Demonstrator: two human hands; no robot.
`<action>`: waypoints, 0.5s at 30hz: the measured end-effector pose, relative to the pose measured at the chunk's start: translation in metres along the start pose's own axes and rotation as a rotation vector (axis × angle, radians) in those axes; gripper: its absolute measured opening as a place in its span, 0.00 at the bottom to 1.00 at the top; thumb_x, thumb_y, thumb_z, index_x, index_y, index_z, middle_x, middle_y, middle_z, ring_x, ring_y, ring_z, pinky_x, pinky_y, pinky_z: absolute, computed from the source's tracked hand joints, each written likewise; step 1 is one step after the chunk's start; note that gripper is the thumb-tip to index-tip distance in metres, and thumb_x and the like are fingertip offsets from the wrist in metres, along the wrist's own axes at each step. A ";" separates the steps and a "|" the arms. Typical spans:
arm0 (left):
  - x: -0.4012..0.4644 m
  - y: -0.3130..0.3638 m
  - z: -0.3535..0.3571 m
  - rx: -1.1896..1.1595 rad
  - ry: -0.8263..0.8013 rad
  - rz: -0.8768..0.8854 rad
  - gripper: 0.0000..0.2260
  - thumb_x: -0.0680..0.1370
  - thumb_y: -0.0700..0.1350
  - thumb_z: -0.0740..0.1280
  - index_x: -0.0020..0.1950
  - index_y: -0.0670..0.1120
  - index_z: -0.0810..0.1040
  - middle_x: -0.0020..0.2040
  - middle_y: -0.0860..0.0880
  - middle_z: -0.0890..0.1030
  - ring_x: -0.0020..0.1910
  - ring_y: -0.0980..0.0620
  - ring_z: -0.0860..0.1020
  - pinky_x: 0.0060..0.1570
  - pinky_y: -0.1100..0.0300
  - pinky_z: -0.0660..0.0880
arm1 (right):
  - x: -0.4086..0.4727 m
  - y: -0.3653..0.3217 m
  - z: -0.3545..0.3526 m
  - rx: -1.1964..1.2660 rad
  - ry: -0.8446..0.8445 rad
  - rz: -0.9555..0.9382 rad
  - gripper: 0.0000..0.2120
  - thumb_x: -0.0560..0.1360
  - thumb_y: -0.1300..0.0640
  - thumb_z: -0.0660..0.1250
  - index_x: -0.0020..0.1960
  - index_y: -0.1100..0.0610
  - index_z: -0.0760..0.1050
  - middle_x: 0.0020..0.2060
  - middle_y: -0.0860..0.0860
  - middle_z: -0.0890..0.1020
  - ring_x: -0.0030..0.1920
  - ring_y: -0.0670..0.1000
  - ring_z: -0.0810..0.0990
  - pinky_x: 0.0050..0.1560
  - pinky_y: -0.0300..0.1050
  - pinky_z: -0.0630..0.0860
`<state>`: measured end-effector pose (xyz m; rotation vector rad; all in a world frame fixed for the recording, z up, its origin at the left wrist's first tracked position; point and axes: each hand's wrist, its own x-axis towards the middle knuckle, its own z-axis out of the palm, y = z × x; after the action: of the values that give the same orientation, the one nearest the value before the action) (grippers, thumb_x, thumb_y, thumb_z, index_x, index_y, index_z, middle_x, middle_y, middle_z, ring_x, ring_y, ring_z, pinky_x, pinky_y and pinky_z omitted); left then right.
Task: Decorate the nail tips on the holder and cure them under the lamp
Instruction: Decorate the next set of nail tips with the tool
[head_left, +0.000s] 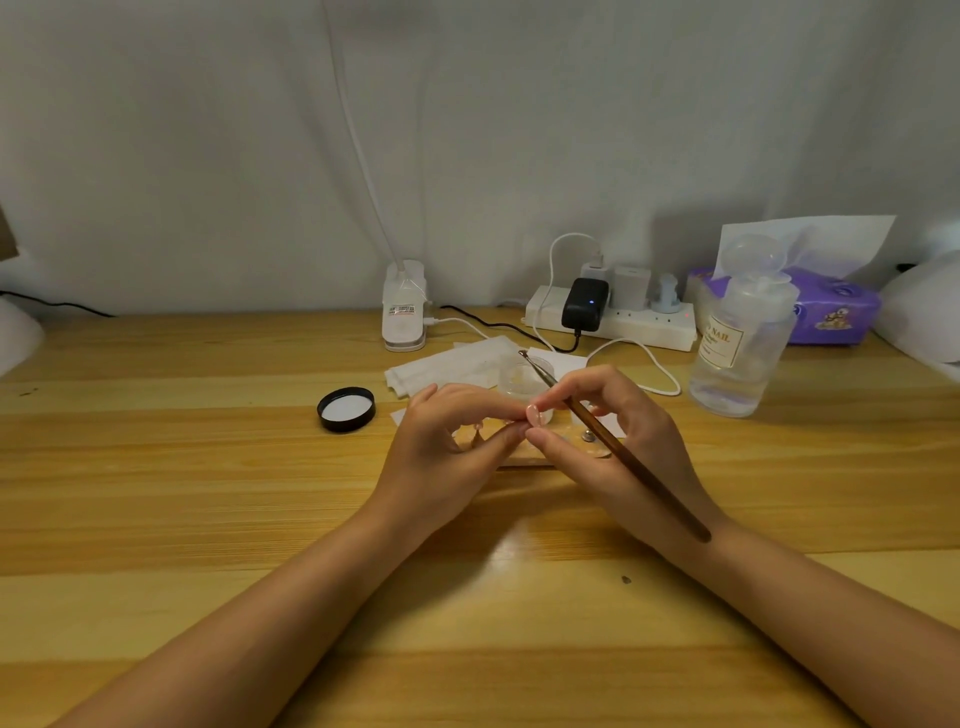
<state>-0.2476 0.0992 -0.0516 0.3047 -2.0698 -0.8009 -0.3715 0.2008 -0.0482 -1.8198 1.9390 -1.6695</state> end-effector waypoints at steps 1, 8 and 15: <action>0.000 0.000 0.000 0.002 -0.003 -0.004 0.14 0.69 0.38 0.73 0.51 0.51 0.79 0.44 0.56 0.81 0.49 0.50 0.79 0.54 0.35 0.69 | 0.000 0.000 0.000 -0.012 0.003 -0.010 0.11 0.68 0.52 0.71 0.48 0.54 0.75 0.43 0.39 0.77 0.49 0.38 0.75 0.48 0.26 0.68; 0.000 -0.002 0.003 0.019 -0.035 -0.012 0.10 0.69 0.42 0.72 0.49 0.48 0.81 0.46 0.54 0.81 0.50 0.52 0.79 0.54 0.36 0.69 | 0.000 0.001 0.000 -0.010 0.032 -0.017 0.09 0.69 0.54 0.72 0.46 0.52 0.74 0.42 0.41 0.78 0.46 0.41 0.76 0.47 0.33 0.71; 0.001 -0.002 0.001 0.056 -0.022 -0.064 0.16 0.67 0.51 0.70 0.54 0.50 0.76 0.50 0.60 0.76 0.52 0.59 0.75 0.56 0.46 0.71 | 0.006 0.012 -0.013 -0.038 0.128 0.066 0.12 0.70 0.58 0.72 0.44 0.45 0.71 0.41 0.41 0.78 0.46 0.38 0.76 0.46 0.24 0.67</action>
<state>-0.2491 0.0980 -0.0530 0.3966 -2.1150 -0.7890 -0.3898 0.2019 -0.0468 -1.6799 2.0683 -1.7826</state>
